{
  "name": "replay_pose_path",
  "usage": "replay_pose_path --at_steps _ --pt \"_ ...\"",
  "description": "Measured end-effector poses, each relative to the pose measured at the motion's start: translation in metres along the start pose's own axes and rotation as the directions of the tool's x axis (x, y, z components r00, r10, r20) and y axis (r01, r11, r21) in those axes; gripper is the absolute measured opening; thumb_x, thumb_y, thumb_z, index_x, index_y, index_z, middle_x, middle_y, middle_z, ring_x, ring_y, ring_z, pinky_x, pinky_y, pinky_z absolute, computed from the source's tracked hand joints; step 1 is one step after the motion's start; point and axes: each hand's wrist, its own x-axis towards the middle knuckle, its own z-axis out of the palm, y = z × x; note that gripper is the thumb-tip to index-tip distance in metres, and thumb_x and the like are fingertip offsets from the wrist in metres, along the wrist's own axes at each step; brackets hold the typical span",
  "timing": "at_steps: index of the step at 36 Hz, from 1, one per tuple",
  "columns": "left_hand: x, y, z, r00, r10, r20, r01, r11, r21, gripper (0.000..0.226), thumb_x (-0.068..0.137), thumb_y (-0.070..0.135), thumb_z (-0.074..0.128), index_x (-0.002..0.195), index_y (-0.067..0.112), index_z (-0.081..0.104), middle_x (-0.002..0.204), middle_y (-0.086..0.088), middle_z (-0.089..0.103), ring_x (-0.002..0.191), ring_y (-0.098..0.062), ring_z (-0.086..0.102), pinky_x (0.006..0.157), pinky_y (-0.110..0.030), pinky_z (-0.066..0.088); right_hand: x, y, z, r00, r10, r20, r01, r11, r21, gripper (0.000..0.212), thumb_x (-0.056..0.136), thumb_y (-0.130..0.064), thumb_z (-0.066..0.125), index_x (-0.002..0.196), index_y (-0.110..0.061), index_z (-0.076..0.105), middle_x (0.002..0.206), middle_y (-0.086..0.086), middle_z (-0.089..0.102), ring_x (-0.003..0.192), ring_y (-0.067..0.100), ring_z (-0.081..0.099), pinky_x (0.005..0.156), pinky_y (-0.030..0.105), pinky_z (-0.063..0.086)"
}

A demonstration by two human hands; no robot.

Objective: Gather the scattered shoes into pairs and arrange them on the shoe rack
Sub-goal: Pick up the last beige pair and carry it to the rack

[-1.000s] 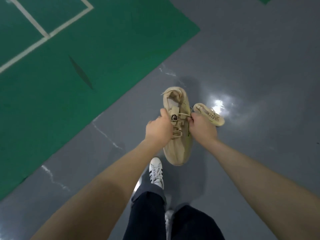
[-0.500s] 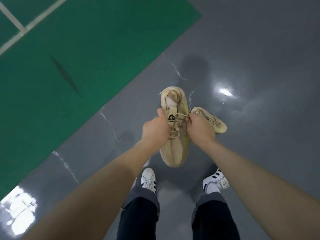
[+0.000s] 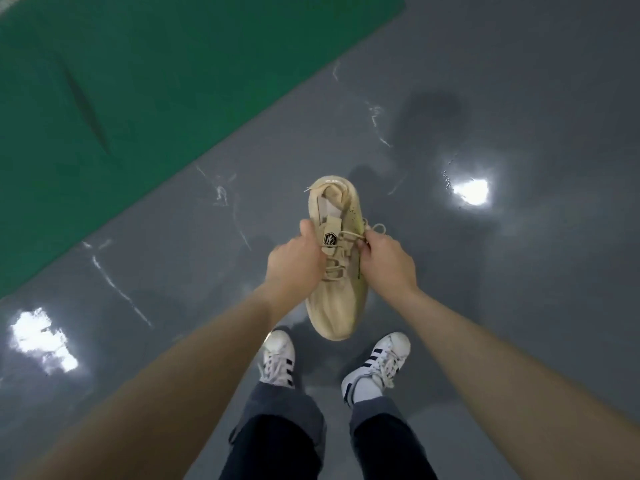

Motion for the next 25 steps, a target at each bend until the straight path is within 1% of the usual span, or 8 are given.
replay_pose_path --at_steps 3,5,10,14,16,19,22,25 --pt "0.012 0.002 0.023 0.999 -0.021 0.036 0.024 0.993 -0.115 0.009 0.096 0.018 0.037 0.095 0.014 0.028 0.075 -0.003 0.053 0.065 -0.027 0.054 0.052 -0.032 0.035 0.015 0.022 0.012 1.0 -0.009 0.014 0.009 1.0 0.03 0.026 0.1 -0.028 0.036 0.111 -0.013 0.055 0.1 0.007 0.061 0.096 0.031 0.057 0.065 0.033 0.035" --pt "0.022 0.003 0.041 0.998 -0.016 0.056 0.024 0.987 -0.157 0.009 0.097 0.02 0.037 0.097 0.014 0.03 0.075 -0.001 0.053 0.066 -0.026 0.055 0.051 -0.032 0.036 0.026 0.039 0.026 1.0 -0.005 0.017 0.005 0.999 0.041 0.026 0.1 -0.029 0.037 0.11 -0.013 0.056 0.101 0.007 0.061 0.096 0.03 0.057 0.065 0.032 0.035" --pt "0.057 -0.001 0.095 0.998 -0.019 0.064 0.029 0.988 -0.152 0.009 0.096 0.018 0.037 0.096 0.014 0.029 0.073 -0.001 0.052 0.068 -0.028 0.055 0.058 -0.033 0.039 0.06 0.078 0.075 1.0 0.013 0.006 -0.013 0.994 0.106 0.024 0.099 -0.032 0.041 0.105 -0.018 0.059 0.092 0.002 0.064 0.088 0.026 0.06 0.062 0.031 0.038" --pt "0.088 -0.01 0.135 0.995 -0.08 0.06 0.09 0.976 -0.199 0.006 0.093 0.012 0.036 0.098 0.011 0.032 0.081 -0.007 0.056 0.072 -0.031 0.057 0.06 -0.036 0.043 0.091 0.114 0.112 0.997 0.057 -0.044 -0.042 0.959 0.279 0.029 0.098 -0.04 0.041 0.082 -0.019 0.053 0.072 -0.006 0.055 0.071 0.018 0.053 0.062 0.033 0.04" --pt "0.101 -0.017 0.15 0.99 -0.124 0.062 0.136 0.954 -0.265 0.011 0.092 0.011 0.037 0.102 0.008 0.033 0.078 -0.007 0.055 0.07 -0.031 0.057 0.059 -0.036 0.043 0.106 0.133 0.122 0.99 0.069 -0.125 -0.043 0.978 0.204 0.031 0.098 -0.04 0.039 0.084 -0.017 0.053 0.084 -0.001 0.058 0.079 0.021 0.054 0.069 0.036 0.042" --pt "0.123 -0.03 0.185 0.979 -0.192 0.061 0.201 0.916 -0.346 0.009 0.093 0.012 0.038 0.1 0.01 0.031 0.074 -0.004 0.051 0.067 -0.028 0.054 0.055 -0.033 0.038 0.134 0.165 0.155 0.981 0.103 -0.162 -0.091 0.992 0.082 0.036 0.096 -0.042 0.044 0.108 -0.01 0.055 0.111 0.009 0.056 0.101 0.03 0.052 0.087 0.042 0.042" --pt "0.139 -0.039 0.213 0.97 -0.24 0.026 0.233 0.902 -0.364 0.008 0.094 0.013 0.037 0.098 0.012 0.03 0.072 -0.002 0.051 0.062 -0.022 0.052 0.049 -0.032 0.035 0.154 0.185 0.183 0.991 0.105 -0.084 -0.107 0.994 -0.019 0.063 0.089 -0.056 0.049 0.132 -0.011 0.04 0.133 0.012 0.044 0.118 0.034 0.043 0.099 0.046 0.035" --pt "0.152 -0.047 0.233 0.968 -0.25 0.005 0.237 0.911 -0.336 0.007 0.095 0.014 0.036 0.098 0.012 0.029 0.07 -0.001 0.05 0.061 -0.02 0.05 0.052 -0.033 0.035 0.17 0.199 0.206 0.995 0.099 -0.009 -0.099 0.986 -0.133 0.076 0.087 -0.059 0.05 0.14 -0.009 0.029 0.14 0.014 0.039 0.125 0.037 0.04 0.103 0.048 0.031"
